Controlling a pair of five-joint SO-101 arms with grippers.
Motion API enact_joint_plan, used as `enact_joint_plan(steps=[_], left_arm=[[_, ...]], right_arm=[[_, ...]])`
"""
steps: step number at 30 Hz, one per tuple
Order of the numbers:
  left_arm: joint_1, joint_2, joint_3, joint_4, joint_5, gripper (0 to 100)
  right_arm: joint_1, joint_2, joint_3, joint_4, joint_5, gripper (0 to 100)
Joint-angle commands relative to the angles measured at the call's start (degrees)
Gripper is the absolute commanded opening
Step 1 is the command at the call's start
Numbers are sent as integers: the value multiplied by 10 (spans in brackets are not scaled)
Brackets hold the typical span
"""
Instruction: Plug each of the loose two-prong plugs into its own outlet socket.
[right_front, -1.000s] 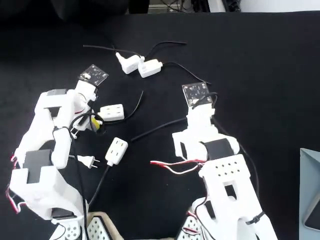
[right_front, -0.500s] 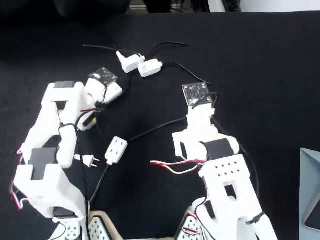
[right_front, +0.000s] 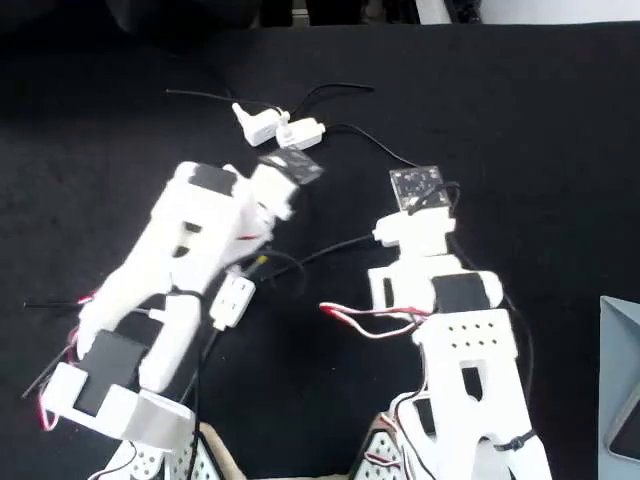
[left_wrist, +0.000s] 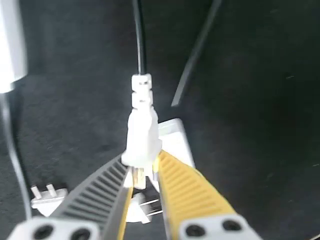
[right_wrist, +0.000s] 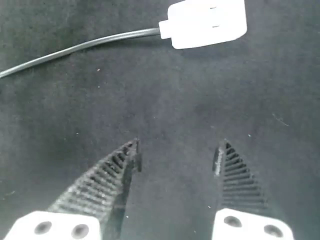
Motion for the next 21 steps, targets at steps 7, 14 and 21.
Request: enact_joint_plan(steps=[7,14,21], left_arm=[[124,-26,-31,33,131,100],[106,-27,-31,42,190,341],[71,-140,-31,79,190,341]], right_arm=[[33,-12,-36,10,14,240],[32,-11,-34,11,9,240],[-3,-7,-34,26,4,240]])
